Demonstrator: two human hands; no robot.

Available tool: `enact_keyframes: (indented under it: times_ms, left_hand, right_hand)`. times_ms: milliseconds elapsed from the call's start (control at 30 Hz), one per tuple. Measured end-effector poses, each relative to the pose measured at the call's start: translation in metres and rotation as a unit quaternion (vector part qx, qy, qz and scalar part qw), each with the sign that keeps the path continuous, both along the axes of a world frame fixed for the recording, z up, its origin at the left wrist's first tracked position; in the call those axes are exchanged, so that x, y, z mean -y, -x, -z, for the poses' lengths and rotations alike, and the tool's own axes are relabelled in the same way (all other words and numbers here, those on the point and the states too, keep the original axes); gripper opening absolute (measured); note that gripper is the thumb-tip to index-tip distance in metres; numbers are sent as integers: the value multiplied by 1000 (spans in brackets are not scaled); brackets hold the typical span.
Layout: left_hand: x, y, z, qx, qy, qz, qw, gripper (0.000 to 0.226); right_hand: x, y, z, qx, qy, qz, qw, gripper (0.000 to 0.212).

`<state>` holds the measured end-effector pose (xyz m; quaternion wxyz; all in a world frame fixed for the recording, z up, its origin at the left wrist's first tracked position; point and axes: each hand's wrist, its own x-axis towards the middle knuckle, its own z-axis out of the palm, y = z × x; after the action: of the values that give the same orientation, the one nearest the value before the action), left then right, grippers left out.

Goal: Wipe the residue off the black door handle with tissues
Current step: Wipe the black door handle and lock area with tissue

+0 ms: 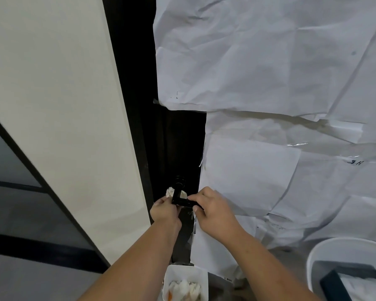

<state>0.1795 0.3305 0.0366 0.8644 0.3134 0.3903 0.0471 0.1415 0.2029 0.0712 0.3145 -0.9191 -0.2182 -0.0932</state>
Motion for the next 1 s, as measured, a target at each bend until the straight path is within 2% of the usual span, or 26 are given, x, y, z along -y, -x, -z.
enact_keyframes:
  times_ms: [67, 267, 433, 567, 733, 800, 900, 1000]
  left_hand:
    - [-2, 1, 5, -7, -55, 8, 998, 18]
    - [-3, 11, 3, 12, -201, 115, 973, 10]
    - [1, 10, 3, 11, -245, 67, 967, 19]
    - [10, 17, 4, 55, -281, 35, 958, 36]
    - [25, 18, 14, 84, -286, 20, 954, 29]
    - [24, 10, 11, 99, -228, -16, 968, 14]
    - [29, 8, 8, 75, -197, -3, 978, 16]
    - [41, 10, 16, 50, -219, 39, 974, 26]
  right_hand:
    - [0, -1, 2, 3, -1, 0, 1000, 34]
    - [-1, 0, 0, -4, 3, 0, 1000, 34]
    - [-1, 1, -3, -15, 4, 0, 1000, 35]
    - [0, 3, -4, -26, 8, 2, 1000, 36]
    - [3, -1, -3, -40, 7, 8, 999, 37]
    - [2, -5, 0, -41, 10, 3, 999, 38]
    - [2, -3, -2, -39, 4, -4, 999, 38]
    - [3, 0, -3, -35, 5, -8, 999, 38]
